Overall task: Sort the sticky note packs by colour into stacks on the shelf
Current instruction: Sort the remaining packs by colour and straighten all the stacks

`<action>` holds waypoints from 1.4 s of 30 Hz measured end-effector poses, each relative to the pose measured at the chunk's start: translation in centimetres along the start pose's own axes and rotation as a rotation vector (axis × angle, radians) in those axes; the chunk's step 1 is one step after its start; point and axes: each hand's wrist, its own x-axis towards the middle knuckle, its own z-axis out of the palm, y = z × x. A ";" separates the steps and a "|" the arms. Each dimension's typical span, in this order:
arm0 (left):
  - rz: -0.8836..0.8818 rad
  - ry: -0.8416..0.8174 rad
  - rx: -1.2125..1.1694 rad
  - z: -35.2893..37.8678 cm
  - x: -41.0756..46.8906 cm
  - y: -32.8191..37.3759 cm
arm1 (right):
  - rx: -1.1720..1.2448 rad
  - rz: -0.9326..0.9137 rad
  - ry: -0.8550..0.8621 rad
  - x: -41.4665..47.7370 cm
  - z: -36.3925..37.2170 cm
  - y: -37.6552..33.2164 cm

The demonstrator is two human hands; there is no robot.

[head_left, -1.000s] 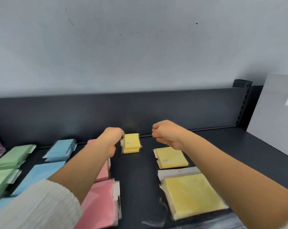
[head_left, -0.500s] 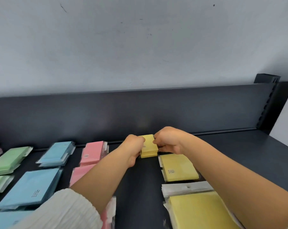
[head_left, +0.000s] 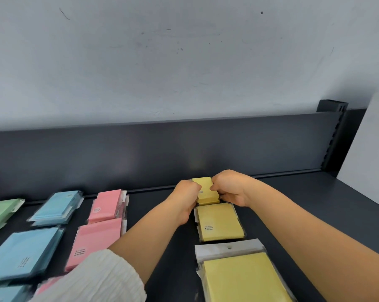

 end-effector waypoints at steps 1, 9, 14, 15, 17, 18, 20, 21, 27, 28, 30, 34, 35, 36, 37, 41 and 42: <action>0.005 -0.006 -0.001 0.0 0.0 0.0 | -0.018 -0.003 0.011 -0.1 0.1 0.0; 0.022 -0.019 0.055 -0.1 -0.5 0.3 | -0.015 -0.011 0.042 -0.4 -0.2 0.2; 0.042 0.002 0.001 -1.4 -1.2 1.7 | -0.060 -0.034 0.147 -1.4 -0.4 -0.1; 0.048 0.000 -0.024 -1.9 -1.6 2.2 | -0.071 -0.031 0.180 -1.7 -0.4 -0.2; 0.083 -0.002 -0.032 -3.4 -2.5 3.2 | -0.083 -0.047 0.226 -2.8 0.1 -0.8; 0.102 -0.014 -0.015 -4.3 -3.0 3.6 | -0.084 -0.067 0.228 -3.0 0.3 -1.0; 0.141 -0.042 0.054 -6.6 -4.4 4.2 | -0.105 -0.132 0.189 -3.7 1.2 -1.2; 0.171 -0.047 0.108 -8.0 -5.1 4.3 | -0.111 -0.157 0.163 -4.1 2.0 -1.4; 0.238 0.212 0.324 -16.8 -7.3 2.7 | -0.146 -0.177 -0.033 -6.0 8.5 -2.4; 0.219 0.225 0.310 -17.6 -7.6 2.3 | -0.139 -0.176 -0.063 -6.0 9.5 -2.5; 0.171 0.247 0.275 -19.2 -7.8 1.5 | -0.132 -0.171 -0.105 -6.0 11.6 -2.9; 0.127 0.244 0.235 -20.4 -7.4 0.5 | -0.102 -0.155 -0.120 -5.2 14.7 -3.7; 0.122 0.237 0.236 -20.5 -7.2 0.2 | -0.090 -0.141 -0.123 -4.9 15.3 -4.0; 0.113 0.226 0.238 -20.5 -6.9 0.0 | -0.084 -0.133 -0.118 -4.6 15.9 -4.2; 0.111 0.214 0.244 -20.5 -6.6 -0.2 | -0.079 -0.127 -0.107 -4.6 16.4 -4.5; 0.107 0.236 0.269 -20.5 -5.5 -0.7 | -0.073 -0.112 -0.126 -3.9 18.1 -4.7; 0.105 0.244 0.275 -20.6 -5.4 -0.8 | -0.075 -0.116 -0.148 -3.9 18.5 -4.6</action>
